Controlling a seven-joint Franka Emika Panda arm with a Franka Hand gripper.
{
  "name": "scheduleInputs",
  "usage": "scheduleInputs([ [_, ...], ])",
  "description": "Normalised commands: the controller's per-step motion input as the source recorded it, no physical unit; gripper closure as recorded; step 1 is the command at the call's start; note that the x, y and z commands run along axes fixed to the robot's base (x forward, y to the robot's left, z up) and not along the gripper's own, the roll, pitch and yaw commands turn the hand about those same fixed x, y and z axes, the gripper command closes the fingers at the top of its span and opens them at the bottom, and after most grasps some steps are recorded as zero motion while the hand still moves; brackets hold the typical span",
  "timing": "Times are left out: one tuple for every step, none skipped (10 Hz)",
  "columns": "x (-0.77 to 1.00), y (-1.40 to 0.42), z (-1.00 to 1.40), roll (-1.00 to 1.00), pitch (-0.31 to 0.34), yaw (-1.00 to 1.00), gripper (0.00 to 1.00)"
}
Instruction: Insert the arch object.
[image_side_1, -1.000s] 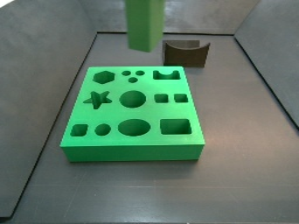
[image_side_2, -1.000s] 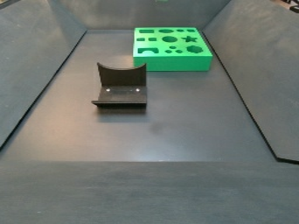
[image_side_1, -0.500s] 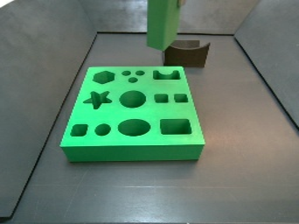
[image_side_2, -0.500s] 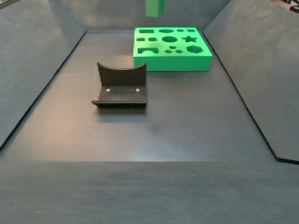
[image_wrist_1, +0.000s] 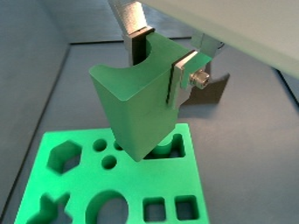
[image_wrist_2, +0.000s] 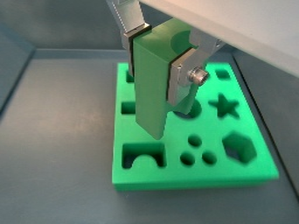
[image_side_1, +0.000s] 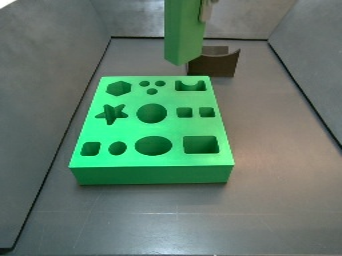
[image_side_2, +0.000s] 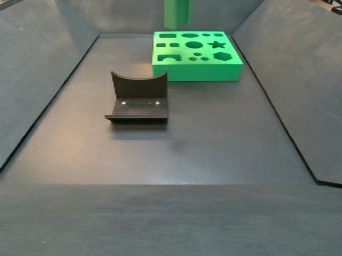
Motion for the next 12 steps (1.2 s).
scheduleInputs([
  [0.07,0.26,-0.59,0.0,0.146,-0.79,1.0],
  [0.08,0.15,-0.48,0.0,0.067,-0.88,1.0],
  [0.07,0.0,-0.33,-0.09,0.0,-0.98,1.0],
  [0.05,0.0,-0.21,-0.2,-0.09,-0.87,1.0],
  [0.05,0.0,-0.17,-0.25,-0.124,-0.81,1.0],
  [0.0,-0.01,-0.22,-0.19,-0.076,-0.86,1.0],
  [0.0,-0.04,-0.25,-0.12,-0.02,-0.95,1.0],
  [0.0,-0.03,-0.23,-0.13,-0.024,-0.95,1.0],
  [0.39,0.01,-0.15,-0.28,-0.001,-0.72,1.0],
  [0.49,0.17,-0.27,-0.19,-0.004,-0.16,1.0],
  [0.34,0.13,-0.25,0.0,0.0,0.0,1.0],
  [0.21,0.13,-0.17,0.01,0.0,0.0,1.0],
])
